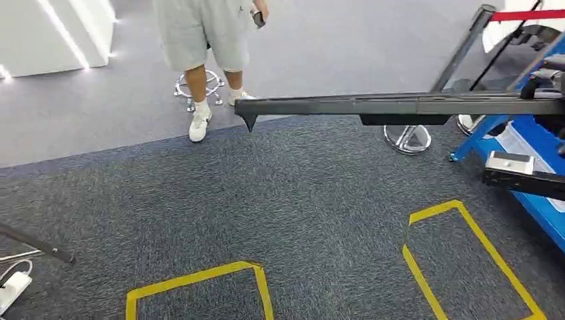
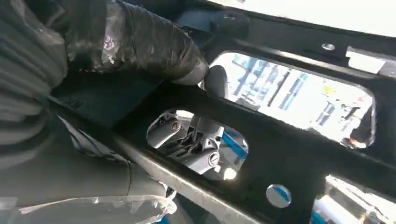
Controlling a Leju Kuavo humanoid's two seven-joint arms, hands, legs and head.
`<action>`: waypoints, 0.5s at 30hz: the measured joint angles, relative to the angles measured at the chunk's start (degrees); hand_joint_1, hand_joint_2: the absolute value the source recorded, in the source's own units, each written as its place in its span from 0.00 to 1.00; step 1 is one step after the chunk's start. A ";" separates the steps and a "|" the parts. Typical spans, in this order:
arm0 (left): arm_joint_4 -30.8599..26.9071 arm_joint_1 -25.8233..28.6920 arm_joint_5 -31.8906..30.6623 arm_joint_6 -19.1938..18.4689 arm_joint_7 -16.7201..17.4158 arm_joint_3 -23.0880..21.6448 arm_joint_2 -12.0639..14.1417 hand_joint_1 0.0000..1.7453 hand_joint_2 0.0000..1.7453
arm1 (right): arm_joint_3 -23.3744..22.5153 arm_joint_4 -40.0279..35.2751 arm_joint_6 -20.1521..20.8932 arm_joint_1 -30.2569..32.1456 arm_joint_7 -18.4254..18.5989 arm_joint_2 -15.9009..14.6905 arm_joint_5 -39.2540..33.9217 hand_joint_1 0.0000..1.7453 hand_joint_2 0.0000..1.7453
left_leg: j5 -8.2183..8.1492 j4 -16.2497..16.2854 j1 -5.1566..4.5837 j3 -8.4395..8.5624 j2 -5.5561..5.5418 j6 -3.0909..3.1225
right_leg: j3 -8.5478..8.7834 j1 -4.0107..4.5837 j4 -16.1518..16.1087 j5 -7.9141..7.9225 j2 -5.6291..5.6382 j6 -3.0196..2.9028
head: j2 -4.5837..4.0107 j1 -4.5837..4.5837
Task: Take the parts from the cabinet and place them on the table.
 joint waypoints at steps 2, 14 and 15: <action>0.00 -0.06 0.00 -0.15 -0.55 0.02 -0.02 0.00 1.00 | -0.55 0.00 -0.15 0.52 0.00 0.31 0.66 1.00 1.00 | 0.07 0.55 -0.14 -0.72 -1.24 -0.57 | 2.65 -0.18 -5.89 1.05 4.67 -0.21 | 0.00 -0.02; 0.00 0.01 -0.50 -0.42 -1.75 0.09 -0.02 0.00 1.00 | -6.19 -0.50 -0.98 7.82 -0.66 0.61 1.35 1.00 1.00 | -5.15 14.40 0.36 -7.43 4.33 -3.00 | 3.33 0.69 -7.63 1.44 -4.19 -2.46 | 0.00 -0.20; 0.00 0.01 -0.57 -0.42 -1.68 0.09 -0.02 0.00 1.00 | -6.71 -0.57 -0.94 8.23 -0.70 0.57 1.27 1.00 1.00 | -2.98 9.87 0.36 -4.91 4.74 -2.92 | 3.38 0.67 -7.54 1.28 -4.78 -2.36 | 0.00 -0.17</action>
